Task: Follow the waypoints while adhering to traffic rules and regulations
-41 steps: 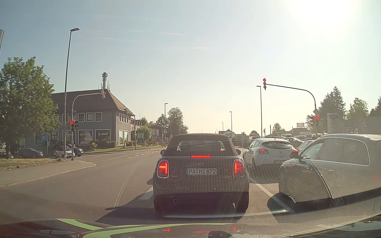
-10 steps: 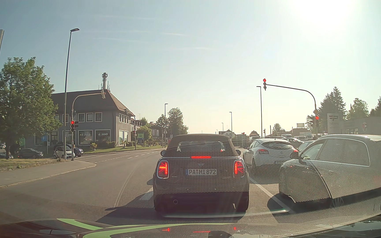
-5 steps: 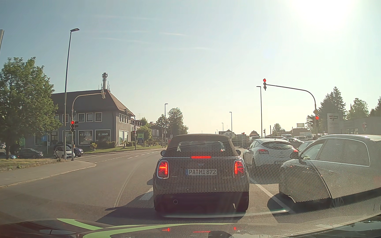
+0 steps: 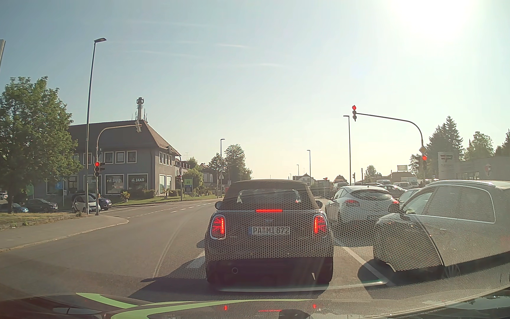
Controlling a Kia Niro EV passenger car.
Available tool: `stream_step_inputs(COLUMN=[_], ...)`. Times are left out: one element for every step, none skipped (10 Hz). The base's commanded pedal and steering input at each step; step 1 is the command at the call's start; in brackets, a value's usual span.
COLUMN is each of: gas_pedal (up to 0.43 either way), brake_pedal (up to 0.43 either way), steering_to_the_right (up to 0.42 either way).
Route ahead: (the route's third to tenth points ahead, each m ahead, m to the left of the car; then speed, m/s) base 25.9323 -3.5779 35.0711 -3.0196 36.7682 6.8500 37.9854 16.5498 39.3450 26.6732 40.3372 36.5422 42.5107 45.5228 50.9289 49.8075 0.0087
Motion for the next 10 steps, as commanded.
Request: stream_step_inputs(gas_pedal=[0.0, 0.0, 0.0, 0.0, 0.0, 0.0, 0.0, 0.0, 0.0, 0.0], brake_pedal=[0.28, 0.28, 0.28, 0.28, 0.28, 0.287, 0.287, 0.287, 0.287, 0.287], steering_to_the_right=[-0.005, -0.006, -0.005, -0.006, -0.005, -0.005, -0.005, -0.005, -0.005, -0.005])
